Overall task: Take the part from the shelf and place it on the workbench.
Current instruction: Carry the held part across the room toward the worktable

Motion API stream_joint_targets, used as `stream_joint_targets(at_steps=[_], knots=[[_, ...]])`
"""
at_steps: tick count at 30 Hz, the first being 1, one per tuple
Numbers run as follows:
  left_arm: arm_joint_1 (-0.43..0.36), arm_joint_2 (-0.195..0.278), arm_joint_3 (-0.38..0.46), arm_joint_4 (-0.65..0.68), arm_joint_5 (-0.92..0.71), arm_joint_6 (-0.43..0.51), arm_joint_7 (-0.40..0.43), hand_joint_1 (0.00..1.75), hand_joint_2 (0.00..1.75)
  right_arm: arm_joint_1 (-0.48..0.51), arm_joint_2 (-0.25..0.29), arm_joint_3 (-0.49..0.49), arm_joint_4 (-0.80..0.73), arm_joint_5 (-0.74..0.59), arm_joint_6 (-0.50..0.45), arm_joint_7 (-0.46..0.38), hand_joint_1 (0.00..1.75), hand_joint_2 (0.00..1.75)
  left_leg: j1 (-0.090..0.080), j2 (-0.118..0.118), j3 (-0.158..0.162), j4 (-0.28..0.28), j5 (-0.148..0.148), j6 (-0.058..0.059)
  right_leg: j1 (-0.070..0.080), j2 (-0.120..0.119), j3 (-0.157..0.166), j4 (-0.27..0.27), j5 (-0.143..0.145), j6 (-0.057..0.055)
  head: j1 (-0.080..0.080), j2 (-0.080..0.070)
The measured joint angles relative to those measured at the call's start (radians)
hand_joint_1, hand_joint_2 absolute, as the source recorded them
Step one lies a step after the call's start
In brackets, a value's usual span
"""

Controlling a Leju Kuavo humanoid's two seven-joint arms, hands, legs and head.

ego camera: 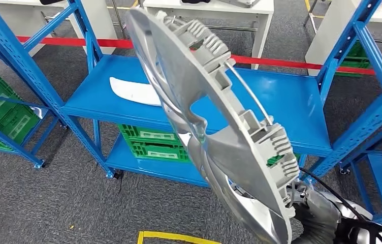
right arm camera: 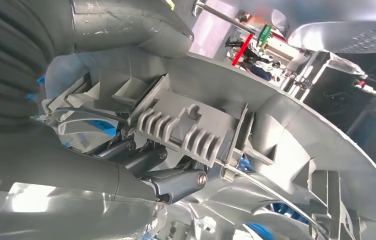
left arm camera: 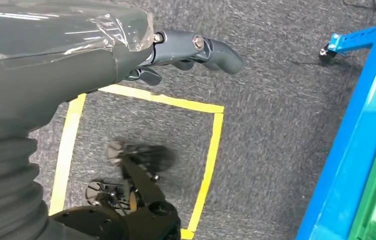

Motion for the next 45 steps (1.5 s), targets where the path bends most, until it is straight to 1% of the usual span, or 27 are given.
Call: stream_joint_targets(at_steps=[2, 4, 5, 7, 9, 12, 13, 16, 17, 18, 19, 20, 21, 22, 24, 27, 29, 31, 32, 34, 36, 38, 39, 40, 42, 43, 45], knots=[[-0.001, 0.000, -0.004, 0.000, 0.005, -0.002, 0.000, 0.00, 1.75, -0.013, -0.004, 0.000, 0.002, -0.004, 0.000, 0.010, 1.73, 1.75, 0.000, 0.000, -0.019, 0.116, -0.068, -0.003, 0.006, 0.001, -0.029, 0.001, 0.026, -0.003, 0.000, 0.000], [-0.002, 0.000, -0.007, 0.000, 0.009, -0.004, 0.000, 0.00, 1.75, -0.026, -0.007, 0.002, 0.004, -0.010, 0.000, 0.038, 1.73, 1.75, -0.002, -0.001, 0.015, 0.130, -0.054, 0.008, 0.015, 0.002, -0.060, 0.002, 0.052, -0.003, 0.000, 0.000], [-0.003, 0.000, -0.010, 0.000, 0.011, -0.005, 0.000, 0.00, 1.75, -0.033, -0.008, 0.004, 0.005, -0.013, 0.000, 0.056, 1.73, 1.75, -0.006, -0.002, 0.061, 0.080, -0.032, 0.022, 0.021, 0.003, -0.076, 0.001, 0.065, -0.004, 0.000, 0.000], [-0.005, 0.003, -0.015, -0.002, 0.014, -0.006, 0.001, 0.00, 1.75, -0.045, -0.009, 0.007, 0.005, -0.017, -0.001, 0.084, 1.73, 1.75, -0.021, -0.001, 0.167, -0.062, -0.028, 0.060, 0.024, 0.003, -0.096, -0.001, 0.088, -0.003, 0.002, 0.000], [-0.008, 0.007, -0.018, -0.004, 0.016, -0.006, 0.002, 0.00, 1.75, -0.054, -0.010, 0.012, 0.006, -0.019, -0.001, 0.095, 1.73, 1.75, -0.035, 0.002, 0.218, -0.146, -0.040, 0.082, 0.019, -0.002, -0.098, -0.007, 0.106, 0.006, 0.002, 0.000], [-0.008, 0.007, -0.021, -0.005, 0.017, -0.006, 0.003, 0.00, 1.75, -0.063, -0.012, 0.018, 0.006, -0.021, -0.002, 0.098, 1.73, 1.75, -0.037, 0.005, 0.213, -0.187, 0.005, 0.093, 0.016, -0.005, -0.101, -0.018, 0.123, 0.019, -0.002, 0.000], [-0.008, 0.007, -0.022, -0.005, 0.017, -0.006, 0.003, 0.00, 1.75, -0.065, -0.013, 0.019, 0.006, -0.021, -0.002, 0.097, 1.73, 1.75, -0.034, 0.007, 0.207, -0.204, 0.027, 0.099, 0.017, -0.003, -0.110, -0.004, 0.103, 0.017, -0.001, 0.000], [-0.009, 0.001, -0.027, -0.004, 0.017, -0.006, 0.004, 0.00, 1.75, -0.071, -0.016, 0.020, 0.006, -0.021, -0.002, 0.098, 1.73, 1.75, -0.027, 0.012, 0.168, -0.221, 0.084, 0.093, 0.010, 0.000, -0.157, 0.146, -0.026, 0.010, 0.002, 0.000], [-0.009, -0.001, -0.028, -0.003, 0.017, -0.006, 0.004, 0.00, 1.75, -0.071, -0.017, 0.021, 0.006, -0.021, -0.002, 0.099, 1.73, 1.75, -0.025, 0.013, 0.151, -0.219, 0.098, 0.086, 0.004, 0.000, -0.165, 0.206, -0.053, 0.017, 0.002, 0.000], [-0.009, -0.002, -0.029, -0.002, 0.018, -0.006, 0.006, 0.00, 1.75, -0.071, -0.019, 0.022, 0.006, -0.021, -0.002, 0.102, 1.73, 1.75, -0.023, 0.013, 0.132, -0.217, 0.111, 0.080, -0.002, 0.000, -0.161, 0.245, -0.058, 0.031, 0.001, 0.000], [-0.009, -0.002, -0.030, -0.002, 0.019, -0.005, 0.009, 0.00, 1.75, -0.071, -0.021, 0.023, 0.007, -0.021, -0.002, 0.106, 1.73, 1.75, -0.019, 0.014, 0.112, -0.213, 0.124, 0.074, -0.008, -0.001, -0.140, 0.252, -0.045, 0.048, 0.001, 0.000], [-0.009, -0.002, -0.031, -0.001, 0.022, -0.003, 0.015, 0.00, 1.75, -0.071, -0.024, 0.024, 0.007, -0.020, -0.002, 0.112, 1.73, 1.75, -0.014, 0.014, 0.091, -0.204, 0.134, 0.066, -0.015, -0.001, -0.101, 0.222, -0.024, 0.067, 0.001, 0.000], [-0.009, -0.001, -0.033, 0.000, 0.024, 0.001, 0.023, 0.00, 1.75, -0.072, -0.027, 0.025, 0.007, -0.020, -0.002, 0.118, 1.73, 1.75, -0.009, 0.014, 0.070, -0.190, 0.142, 0.058, -0.022, -0.002, -0.050, 0.160, -0.017, 0.082, 0.002, 0.000], [-0.008, -0.001, -0.035, 0.000, 0.027, 0.005, 0.030, 0.00, 1.75, -0.074, -0.030, 0.027, 0.008, -0.019, -0.002, 0.123, 1.73, 1.75, -0.007, 0.014, 0.049, -0.173, 0.147, 0.050, -0.024, -0.001, 0.002, 0.091, -0.026, 0.087, 0.003, 0.000], [-0.008, 0.000, -0.039, 0.000, 0.031, 0.011, 0.041, 0.00, 1.75, -0.078, -0.038, 0.030, 0.013, -0.018, 0.000, 0.125, 1.73, 1.75, -0.007, 0.012, 0.021, -0.143, 0.156, 0.037, -0.022, -0.001, 0.051, 0.012, -0.059, 0.076, 0.004, 0.000], [-0.008, 0.000, -0.041, 0.000, 0.034, 0.013, 0.049, 0.00, 1.75, -0.090, -0.045, 0.039, 0.026, -0.014, 0.008, 0.114, 1.73, 1.75, 0.000, 0.010, 0.006, -0.130, 0.163, 0.023, -0.017, -0.001, 0.031, 0.019, -0.055, 0.041, 0.001, 0.000], [-0.009, 0.000, -0.041, 0.000, 0.035, 0.013, 0.050, 0.00, 1.75, -0.106, -0.045, 0.047, 0.036, -0.007, 0.011, 0.106, 1.73, 1.75, 0.005, 0.008, -0.011, -0.081, 0.098, 0.012, -0.018, -0.001, 0.009, 0.019, -0.033, 0.023, 0.000, 0.000], [-0.016, 0.000, -0.039, 0.000, 0.036, 0.013, 0.044, 0.00, 1.75, -0.122, -0.044, 0.054, 0.043, 0.005, 0.011, 0.103, 1.73, 1.75, 0.005, 0.005, -0.036, 0.036, -0.009, 0.004, -0.013, -0.001, -0.014, 0.020, -0.009, 0.016, -0.001, 0.000], [-0.021, 0.000, -0.037, 0.000, 0.035, 0.012, 0.039, 0.00, 1.75, -0.129, -0.041, 0.058, 0.046, 0.010, 0.011, 0.103, 1.73, 1.75, 0.005, 0.005, -0.045, 0.097, -0.042, 0.003, -0.010, -0.001, -0.027, 0.020, 0.004, 0.015, -0.001, 0.000], [-0.033, 0.000, -0.030, 0.000, 0.035, 0.009, 0.027, 0.00, 1.75, -0.145, -0.034, 0.067, 0.052, 0.018, 0.015, 0.104, 1.73, 1.75, 0.004, 0.004, -0.026, 0.147, -0.048, 0.009, -0.002, 0.000, -0.056, 0.021, 0.027, 0.014, -0.001, 0.000], [-0.044, 0.001, -0.022, 0.000, 0.034, 0.004, 0.018, 0.00, 1.75, -0.165, -0.024, 0.076, 0.054, 0.021, 0.021, 0.105, 1.73, 1.75, -0.004, 0.000, 0.060, 0.064, -0.013, 0.032, 0.007, 0.001, -0.081, 0.021, 0.049, 0.013, -0.001, 0.000], [-0.050, 0.004, -0.015, -0.004, 0.028, -0.004, 0.009, 0.00, 1.75, -0.192, -0.014, 0.087, 0.056, 0.023, 0.024, 0.110, 1.73, 1.75, -0.017, -0.002, 0.162, -0.075, -0.017, 0.061, 0.008, 0.002, -0.096, 0.017, 0.070, 0.017, 0.002, 0.000], [-0.053, 0.006, -0.011, -0.007, 0.023, -0.008, 0.006, 0.00, 1.75, -0.207, -0.008, 0.092, 0.056, 0.025, 0.025, 0.114, 1.73, 1.75, -0.024, -0.002, 0.191, -0.120, -0.024, 0.069, 0.004, 0.001, -0.097, 0.013, 0.079, 0.023, 0.002, 0.000], [-0.055, 0.008, -0.007, -0.010, 0.016, -0.011, 0.003, 0.00, 1.75, -0.219, -0.003, 0.097, 0.057, 0.029, 0.025, 0.119, 1.73, 1.75, -0.031, 0.000, 0.202, -0.144, -0.028, 0.072, -0.002, -0.001, -0.098, 0.008, 0.088, 0.031, 0.002, 0.000], [-0.058, 0.008, 0.000, -0.011, 0.000, -0.013, 0.000, 0.00, 1.75, -0.234, 0.004, 0.106, 0.057, 0.043, 0.024, 0.124, 1.73, 1.75, -0.039, 0.002, 0.201, -0.170, 0.004, 0.074, -0.009, -0.002, -0.096, -0.004, 0.105, 0.044, -0.002, 0.000], [-0.059, 0.008, 0.002, -0.011, -0.008, -0.013, -0.001, 0.00, 1.75, -0.239, 0.006, 0.110, 0.057, 0.053, 0.024, 0.123, 1.73, 1.75, -0.038, 0.005, 0.201, -0.190, 0.024, 0.080, -0.008, -0.002, -0.100, 0.001, 0.098, 0.043, -0.002, 0.000], [-0.060, 0.005, 0.005, -0.010, -0.022, -0.012, -0.002, 0.00, 1.75, -0.250, 0.005, 0.117, 0.057, 0.071, 0.023, 0.119, 1.73, 1.75, -0.032, 0.012, 0.190, -0.219, 0.066, 0.089, -0.004, 0.000, -0.126, 0.064, 0.034, 0.031, 0.001, 0.000]])
